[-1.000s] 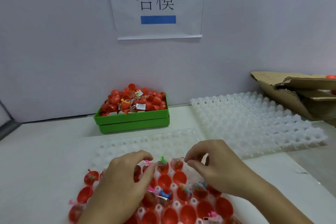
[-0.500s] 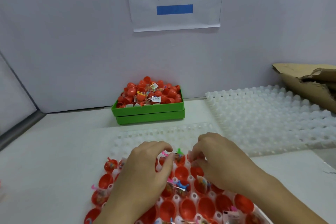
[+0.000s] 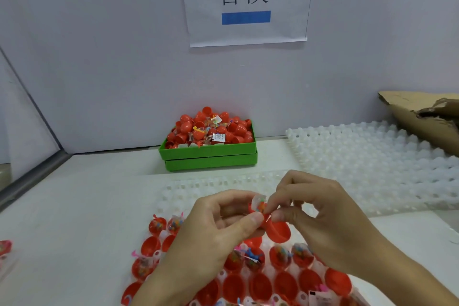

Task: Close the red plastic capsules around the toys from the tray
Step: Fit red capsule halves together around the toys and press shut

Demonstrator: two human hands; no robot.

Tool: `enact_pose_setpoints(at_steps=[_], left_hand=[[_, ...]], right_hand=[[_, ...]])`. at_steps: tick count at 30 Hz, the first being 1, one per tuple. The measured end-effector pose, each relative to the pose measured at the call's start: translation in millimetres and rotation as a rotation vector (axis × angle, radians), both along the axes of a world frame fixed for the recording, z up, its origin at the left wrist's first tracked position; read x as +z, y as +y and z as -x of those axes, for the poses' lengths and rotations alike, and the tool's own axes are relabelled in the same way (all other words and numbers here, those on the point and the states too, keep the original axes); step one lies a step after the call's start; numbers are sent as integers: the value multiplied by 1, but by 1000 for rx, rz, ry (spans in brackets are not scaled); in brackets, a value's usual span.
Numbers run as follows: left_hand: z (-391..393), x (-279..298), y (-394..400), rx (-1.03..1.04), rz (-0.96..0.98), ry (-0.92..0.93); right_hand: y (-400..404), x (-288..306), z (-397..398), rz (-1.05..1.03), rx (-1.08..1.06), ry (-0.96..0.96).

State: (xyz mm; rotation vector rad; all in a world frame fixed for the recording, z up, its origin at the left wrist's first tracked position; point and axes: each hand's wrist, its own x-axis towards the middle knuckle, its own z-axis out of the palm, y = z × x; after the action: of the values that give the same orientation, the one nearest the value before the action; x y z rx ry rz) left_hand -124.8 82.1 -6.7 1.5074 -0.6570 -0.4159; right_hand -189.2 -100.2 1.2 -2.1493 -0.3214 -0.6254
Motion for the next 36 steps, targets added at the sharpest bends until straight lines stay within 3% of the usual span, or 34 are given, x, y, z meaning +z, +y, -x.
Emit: enact_pose_setpoints(at_steps=[4, 9, 16, 20, 27, 36], left_hand=[[-2, -2, -2, 102, 89, -5], [-2, -3, -3, 156, 88, -65], [3, -3, -7, 225, -10, -181], [6, -4, -10, 269, -21, -246], [9, -4, -9, 272, -52, -363], [8, -4, -9, 253, -27, -376]], right_hand=[[-1, -4, 3, -184, -41, 60], [-4, -5, 6, -331, 68, 372], [-6, -4, 5, -411, 4, 220], [-3, -8, 6, -335, 35, 139], [-3, -12, 7, 82, -3, -56], [-5, -14, 5, 71, -11, -77]])
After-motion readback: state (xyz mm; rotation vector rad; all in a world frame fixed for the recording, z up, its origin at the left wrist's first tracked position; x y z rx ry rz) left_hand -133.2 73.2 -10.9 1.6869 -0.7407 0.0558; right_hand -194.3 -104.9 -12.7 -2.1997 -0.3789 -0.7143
